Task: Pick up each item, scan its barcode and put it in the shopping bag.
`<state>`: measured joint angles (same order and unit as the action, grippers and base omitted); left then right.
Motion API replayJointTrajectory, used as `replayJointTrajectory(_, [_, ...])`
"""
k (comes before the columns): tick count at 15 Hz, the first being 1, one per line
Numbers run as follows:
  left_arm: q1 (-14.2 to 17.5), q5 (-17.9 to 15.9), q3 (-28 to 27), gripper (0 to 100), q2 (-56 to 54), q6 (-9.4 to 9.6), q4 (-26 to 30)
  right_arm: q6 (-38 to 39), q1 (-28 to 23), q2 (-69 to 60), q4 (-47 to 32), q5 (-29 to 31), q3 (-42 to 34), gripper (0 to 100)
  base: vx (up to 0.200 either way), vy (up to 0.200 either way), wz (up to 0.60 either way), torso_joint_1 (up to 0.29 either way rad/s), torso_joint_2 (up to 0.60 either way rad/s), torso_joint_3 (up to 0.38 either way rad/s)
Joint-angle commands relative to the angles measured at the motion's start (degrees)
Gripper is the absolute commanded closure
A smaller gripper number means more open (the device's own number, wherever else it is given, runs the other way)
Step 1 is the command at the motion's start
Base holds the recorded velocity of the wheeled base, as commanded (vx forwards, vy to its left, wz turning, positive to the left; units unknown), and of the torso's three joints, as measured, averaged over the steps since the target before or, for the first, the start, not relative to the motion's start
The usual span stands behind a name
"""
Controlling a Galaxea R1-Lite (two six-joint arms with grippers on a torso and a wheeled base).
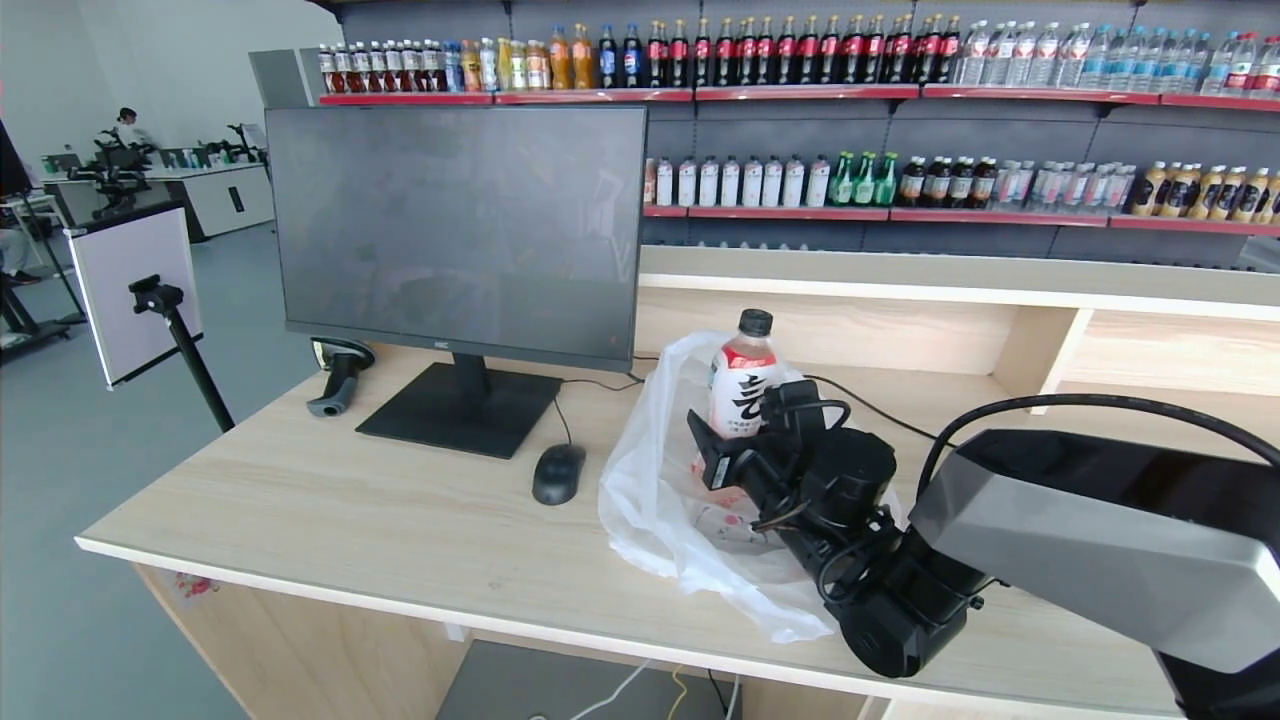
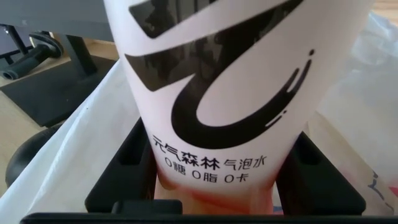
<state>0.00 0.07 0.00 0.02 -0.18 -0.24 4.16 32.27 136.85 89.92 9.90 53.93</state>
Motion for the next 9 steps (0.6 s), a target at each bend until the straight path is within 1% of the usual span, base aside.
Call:
replayJointTrajectory(1, [0.0,0.01,0.0,0,-0.02,-0.08,-0.02,0.06,0.16,-0.27,0.08,0.03,-0.49,100,0.0,0.0,0.0,0.0,0.0,0.0])
replayJointTrajectory(9, [0.0,0.01,0.0,0,-0.02,-0.08,-0.02,0.33,0.25,-0.62,0.08,0.03,-0.58,100,0.0,0.0,0.0,0.0,0.0,0.0])
